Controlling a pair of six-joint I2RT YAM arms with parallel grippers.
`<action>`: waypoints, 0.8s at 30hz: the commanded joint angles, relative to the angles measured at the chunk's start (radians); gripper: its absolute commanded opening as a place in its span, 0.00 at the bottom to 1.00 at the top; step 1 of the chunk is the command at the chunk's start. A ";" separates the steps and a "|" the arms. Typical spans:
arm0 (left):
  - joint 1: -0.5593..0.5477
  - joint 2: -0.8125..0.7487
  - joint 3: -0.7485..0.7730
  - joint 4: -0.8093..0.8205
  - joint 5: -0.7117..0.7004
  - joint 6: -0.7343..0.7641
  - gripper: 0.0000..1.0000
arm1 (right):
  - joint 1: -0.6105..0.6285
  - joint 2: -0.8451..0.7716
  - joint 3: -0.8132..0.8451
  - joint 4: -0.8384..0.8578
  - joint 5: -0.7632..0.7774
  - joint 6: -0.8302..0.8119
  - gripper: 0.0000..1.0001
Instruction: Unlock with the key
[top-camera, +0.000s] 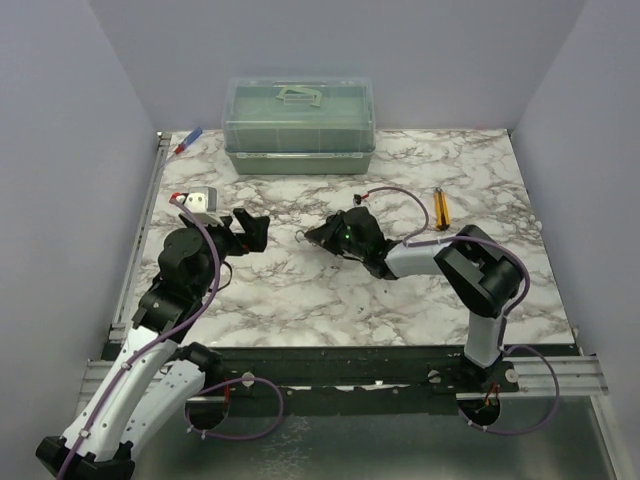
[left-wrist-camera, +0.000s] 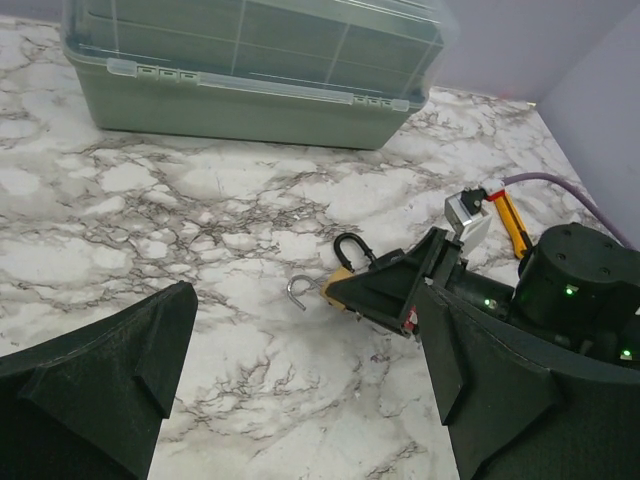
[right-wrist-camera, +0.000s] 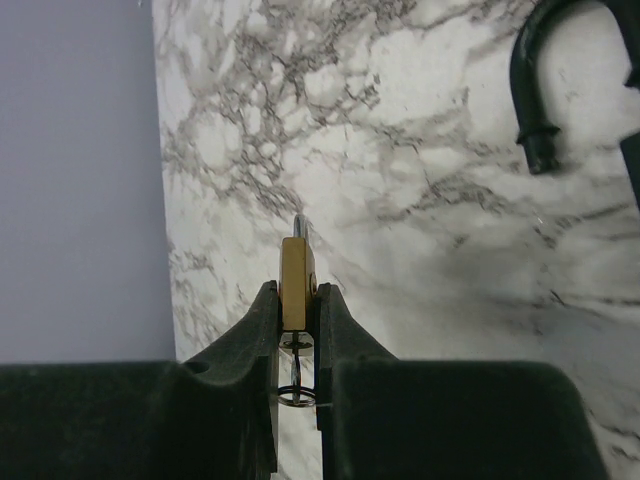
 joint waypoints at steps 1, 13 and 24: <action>0.002 0.004 -0.008 -0.005 0.016 0.021 0.99 | -0.017 0.095 0.091 0.069 0.042 0.098 0.01; 0.003 -0.002 -0.009 -0.006 0.024 0.032 0.99 | -0.035 0.251 0.273 0.000 -0.010 0.137 0.30; 0.004 -0.004 -0.011 -0.005 0.024 0.033 0.99 | -0.043 0.254 0.265 -0.059 -0.069 0.146 0.51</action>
